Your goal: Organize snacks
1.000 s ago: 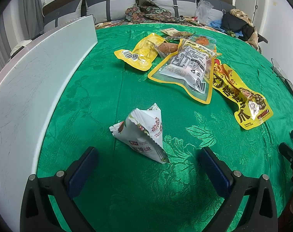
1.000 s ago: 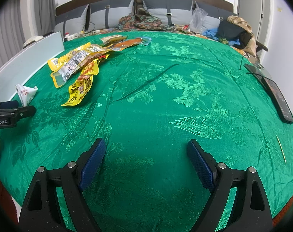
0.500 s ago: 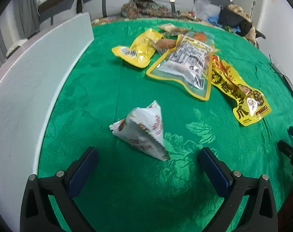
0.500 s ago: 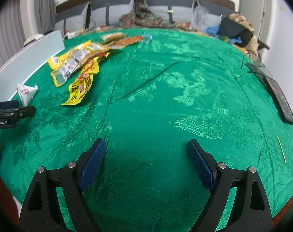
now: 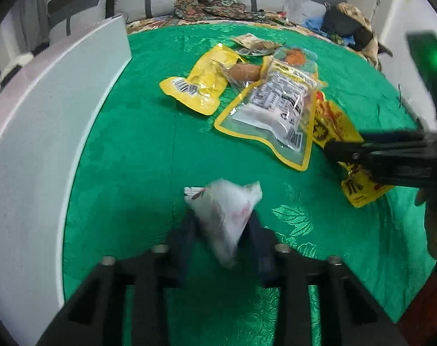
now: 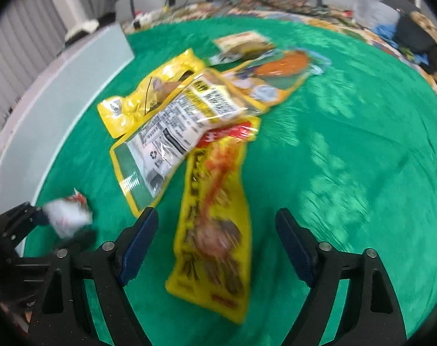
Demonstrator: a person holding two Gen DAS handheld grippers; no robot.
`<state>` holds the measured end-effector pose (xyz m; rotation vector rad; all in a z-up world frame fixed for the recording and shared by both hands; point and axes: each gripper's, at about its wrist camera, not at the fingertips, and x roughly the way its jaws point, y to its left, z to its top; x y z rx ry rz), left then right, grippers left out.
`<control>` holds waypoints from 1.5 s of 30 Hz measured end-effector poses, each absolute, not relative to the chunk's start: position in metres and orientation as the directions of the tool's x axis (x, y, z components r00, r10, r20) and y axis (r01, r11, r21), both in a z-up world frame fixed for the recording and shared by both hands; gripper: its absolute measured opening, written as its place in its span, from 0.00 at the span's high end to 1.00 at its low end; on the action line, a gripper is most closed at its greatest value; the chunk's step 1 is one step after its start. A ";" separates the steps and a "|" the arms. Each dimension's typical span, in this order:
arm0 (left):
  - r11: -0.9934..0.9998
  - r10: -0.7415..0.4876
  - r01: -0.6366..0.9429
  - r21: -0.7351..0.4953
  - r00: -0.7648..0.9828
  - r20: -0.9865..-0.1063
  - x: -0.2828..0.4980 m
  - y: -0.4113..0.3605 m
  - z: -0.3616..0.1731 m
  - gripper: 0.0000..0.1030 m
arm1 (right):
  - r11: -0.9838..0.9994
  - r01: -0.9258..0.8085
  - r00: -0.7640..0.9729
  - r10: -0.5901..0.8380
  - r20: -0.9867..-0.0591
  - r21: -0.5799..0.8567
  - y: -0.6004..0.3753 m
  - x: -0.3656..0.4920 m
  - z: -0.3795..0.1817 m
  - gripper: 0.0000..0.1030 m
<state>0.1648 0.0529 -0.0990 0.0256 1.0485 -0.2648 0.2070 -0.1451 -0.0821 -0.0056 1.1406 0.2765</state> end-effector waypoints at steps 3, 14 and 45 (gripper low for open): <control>0.965 -0.238 0.215 -0.149 0.491 -0.838 0.158 0.065 -0.095 0.76 | 0.969 -0.194 0.336 0.210 -0.918 0.151 -0.150 0.203 -0.083 0.66; 0.941 -0.336 0.224 -0.252 0.541 -0.771 0.121 0.074 -0.087 0.76 | 0.826 0.054 0.389 0.501 -0.773 0.562 -0.253 0.109 -0.064 0.94; 0.971 -0.239 0.148 -0.187 0.595 -0.768 0.113 0.070 -0.096 0.60 | 0.952 0.142 0.396 0.198 -0.897 0.273 -0.211 0.100 -0.073 0.23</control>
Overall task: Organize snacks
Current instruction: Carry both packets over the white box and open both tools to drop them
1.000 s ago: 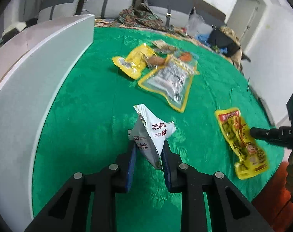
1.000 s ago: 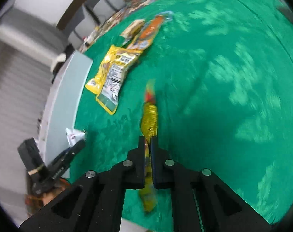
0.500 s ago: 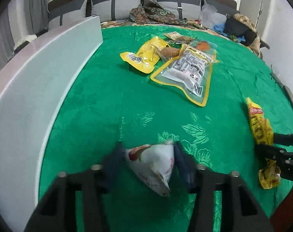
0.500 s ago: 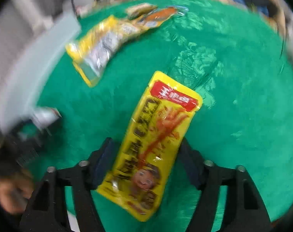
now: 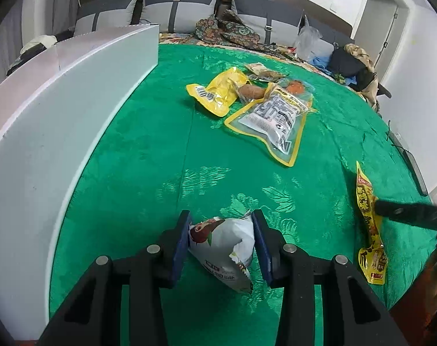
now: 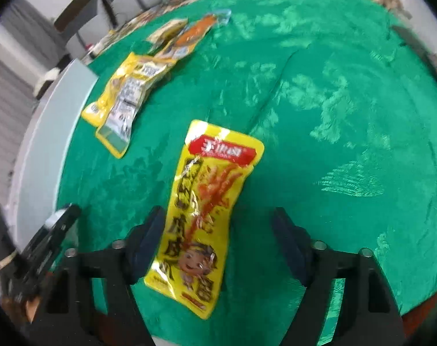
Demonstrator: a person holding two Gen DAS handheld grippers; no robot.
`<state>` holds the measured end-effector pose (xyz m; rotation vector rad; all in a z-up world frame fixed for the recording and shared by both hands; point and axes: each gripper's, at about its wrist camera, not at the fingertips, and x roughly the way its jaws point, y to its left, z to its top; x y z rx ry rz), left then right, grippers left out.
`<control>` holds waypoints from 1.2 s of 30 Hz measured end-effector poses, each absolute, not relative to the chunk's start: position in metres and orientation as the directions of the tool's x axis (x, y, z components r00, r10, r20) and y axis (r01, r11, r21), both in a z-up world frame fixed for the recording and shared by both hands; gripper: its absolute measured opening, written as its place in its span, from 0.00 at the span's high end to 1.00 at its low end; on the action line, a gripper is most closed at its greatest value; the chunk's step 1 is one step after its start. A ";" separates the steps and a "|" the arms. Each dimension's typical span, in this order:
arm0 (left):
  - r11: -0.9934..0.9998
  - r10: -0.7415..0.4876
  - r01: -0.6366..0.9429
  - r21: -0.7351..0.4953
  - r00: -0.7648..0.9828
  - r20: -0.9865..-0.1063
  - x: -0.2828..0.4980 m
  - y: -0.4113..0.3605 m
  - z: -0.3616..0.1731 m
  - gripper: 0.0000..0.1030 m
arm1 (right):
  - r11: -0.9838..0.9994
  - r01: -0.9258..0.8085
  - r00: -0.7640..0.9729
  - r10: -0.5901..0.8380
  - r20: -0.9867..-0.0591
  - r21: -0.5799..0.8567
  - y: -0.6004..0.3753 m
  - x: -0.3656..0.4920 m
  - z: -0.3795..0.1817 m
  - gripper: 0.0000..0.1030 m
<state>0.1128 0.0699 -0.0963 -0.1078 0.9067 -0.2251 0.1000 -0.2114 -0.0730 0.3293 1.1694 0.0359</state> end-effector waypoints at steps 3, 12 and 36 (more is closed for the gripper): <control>0.970 -0.242 0.153 -0.188 0.592 -0.768 0.112 0.068 -0.096 0.60 | 0.985 0.111 0.358 0.087 -0.930 0.135 -0.170 0.112 -0.089 0.16; 0.956 -0.291 0.163 -0.243 0.607 -0.740 0.098 0.076 -0.085 0.60 | 0.977 0.089 0.420 0.139 -0.897 0.193 -0.191 0.092 -0.076 0.60; 0.919 0.038 -0.298 -0.258 0.718 -0.695 0.081 0.315 0.018 0.40 | 0.639 -0.451 0.359 0.769 -0.529 0.623 0.065 0.156 0.122 0.46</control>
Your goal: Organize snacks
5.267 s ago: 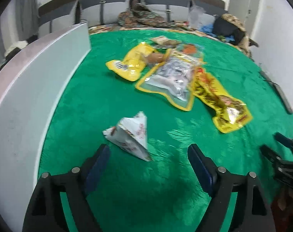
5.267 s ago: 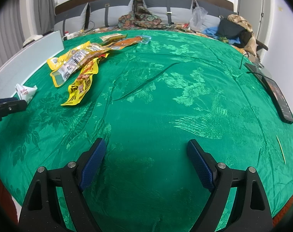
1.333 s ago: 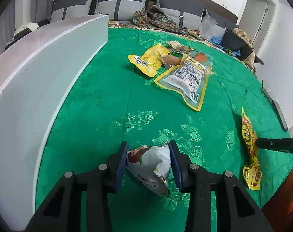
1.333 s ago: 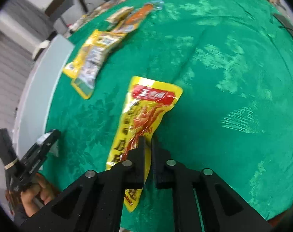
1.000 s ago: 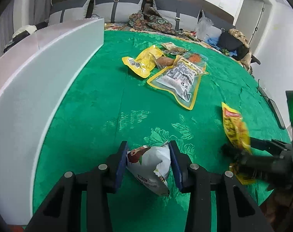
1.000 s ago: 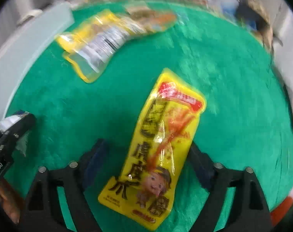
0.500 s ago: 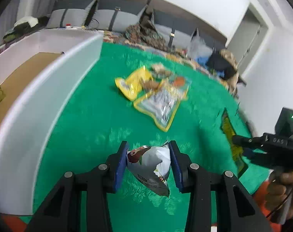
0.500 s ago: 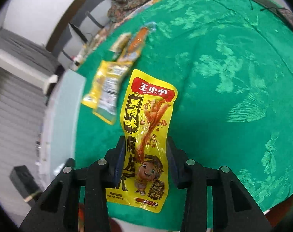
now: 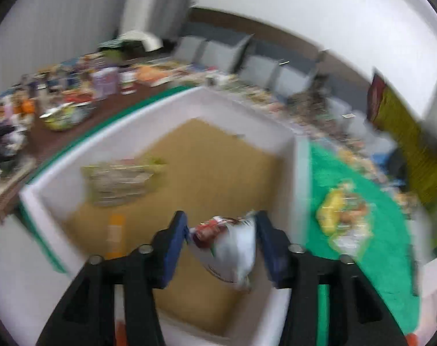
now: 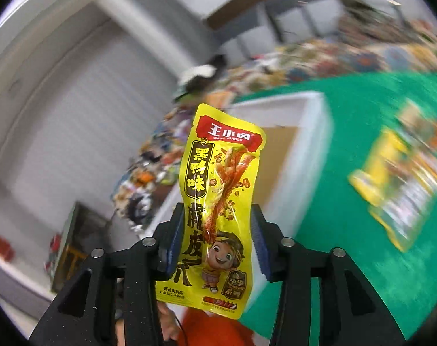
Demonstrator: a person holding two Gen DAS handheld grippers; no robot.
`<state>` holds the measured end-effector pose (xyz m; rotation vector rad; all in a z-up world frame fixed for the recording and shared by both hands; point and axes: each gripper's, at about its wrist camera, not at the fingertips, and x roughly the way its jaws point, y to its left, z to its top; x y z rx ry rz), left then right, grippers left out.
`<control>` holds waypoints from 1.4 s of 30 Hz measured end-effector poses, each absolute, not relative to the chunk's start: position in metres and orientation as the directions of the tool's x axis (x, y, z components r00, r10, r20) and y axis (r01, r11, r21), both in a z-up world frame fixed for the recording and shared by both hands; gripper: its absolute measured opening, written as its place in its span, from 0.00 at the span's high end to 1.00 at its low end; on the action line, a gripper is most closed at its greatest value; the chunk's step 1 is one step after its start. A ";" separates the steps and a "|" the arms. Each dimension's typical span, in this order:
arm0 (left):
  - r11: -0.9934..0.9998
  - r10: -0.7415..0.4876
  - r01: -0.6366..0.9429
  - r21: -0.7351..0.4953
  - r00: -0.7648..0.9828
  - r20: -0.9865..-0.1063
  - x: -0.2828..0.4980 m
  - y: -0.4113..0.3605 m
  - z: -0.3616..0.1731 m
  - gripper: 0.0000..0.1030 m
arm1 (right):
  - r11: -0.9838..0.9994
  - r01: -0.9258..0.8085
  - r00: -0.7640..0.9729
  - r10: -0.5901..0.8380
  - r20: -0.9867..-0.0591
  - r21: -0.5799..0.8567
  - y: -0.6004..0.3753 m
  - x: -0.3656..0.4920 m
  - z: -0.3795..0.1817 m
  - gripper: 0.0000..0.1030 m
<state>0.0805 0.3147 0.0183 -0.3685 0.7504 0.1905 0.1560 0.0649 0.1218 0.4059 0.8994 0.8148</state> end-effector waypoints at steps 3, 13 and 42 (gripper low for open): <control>0.902 0.095 -0.369 -0.225 0.676 -0.730 0.075 0.342 0.003 0.33 | 0.639 -0.456 0.325 0.768 -0.552 0.620 0.117 0.173 0.116 0.24; 0.904 0.079 -0.352 -0.244 0.696 -0.714 0.057 0.319 -0.011 0.31 | 0.789 -0.429 0.447 0.608 -0.656 0.440 0.053 0.165 0.067 0.24; 0.985 0.172 -0.147 0.091 0.761 -0.626 0.092 0.172 0.005 0.20 | 0.992 0.130 0.576 -0.081 -0.813 -0.006 -0.294 0.134 -0.093 0.13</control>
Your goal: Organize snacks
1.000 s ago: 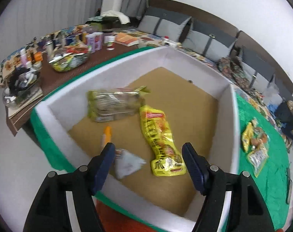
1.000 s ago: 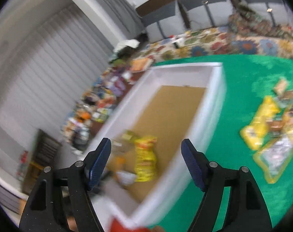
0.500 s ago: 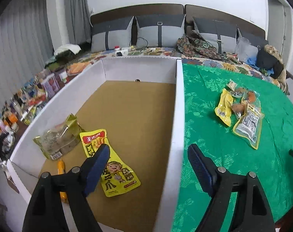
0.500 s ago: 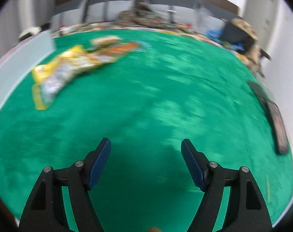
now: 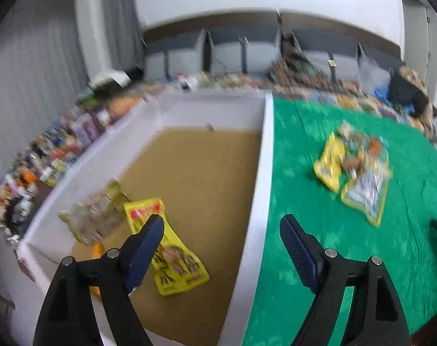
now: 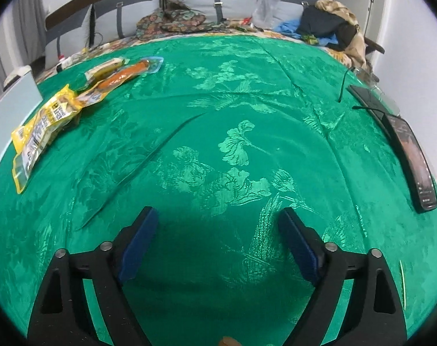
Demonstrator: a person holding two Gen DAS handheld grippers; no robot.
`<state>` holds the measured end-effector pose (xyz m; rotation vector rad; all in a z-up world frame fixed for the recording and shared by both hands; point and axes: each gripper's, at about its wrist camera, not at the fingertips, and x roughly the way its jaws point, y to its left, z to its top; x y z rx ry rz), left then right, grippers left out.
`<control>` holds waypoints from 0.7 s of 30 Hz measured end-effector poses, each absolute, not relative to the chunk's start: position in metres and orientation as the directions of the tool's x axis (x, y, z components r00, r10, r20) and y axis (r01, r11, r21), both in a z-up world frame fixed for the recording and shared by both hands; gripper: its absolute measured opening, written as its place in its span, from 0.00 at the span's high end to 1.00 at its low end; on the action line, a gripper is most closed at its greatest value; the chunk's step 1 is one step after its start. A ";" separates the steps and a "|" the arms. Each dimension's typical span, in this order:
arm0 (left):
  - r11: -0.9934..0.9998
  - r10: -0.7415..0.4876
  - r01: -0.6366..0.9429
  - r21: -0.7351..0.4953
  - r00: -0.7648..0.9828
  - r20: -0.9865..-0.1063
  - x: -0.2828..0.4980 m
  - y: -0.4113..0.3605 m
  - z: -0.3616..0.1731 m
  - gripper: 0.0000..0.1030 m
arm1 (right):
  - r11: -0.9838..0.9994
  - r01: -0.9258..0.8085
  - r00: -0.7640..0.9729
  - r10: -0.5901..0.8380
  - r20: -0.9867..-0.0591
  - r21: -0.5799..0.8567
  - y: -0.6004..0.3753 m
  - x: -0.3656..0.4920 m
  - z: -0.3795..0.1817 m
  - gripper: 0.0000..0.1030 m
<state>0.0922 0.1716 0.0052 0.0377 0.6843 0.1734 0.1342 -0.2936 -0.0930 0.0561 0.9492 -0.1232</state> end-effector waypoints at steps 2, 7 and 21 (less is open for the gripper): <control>0.977 0.211 -0.176 0.117 0.816 -0.538 0.080 0.160 0.023 0.19 | 0.992 0.130 0.576 -0.080 -0.813 -0.006 -0.294 0.134 -0.093 0.13; 0.993 0.112 -0.088 0.077 0.908 -0.404 0.057 0.117 0.056 0.00 | 0.991 0.132 0.575 -0.085 -0.813 -0.010 -0.294 0.134 -0.094 0.13; 0.980 -0.167 0.186 -0.064 0.609 -0.776 0.119 0.025 -0.074 0.00 | 0.991 0.132 0.575 -0.085 -0.814 -0.010 -0.294 0.133 -0.093 0.13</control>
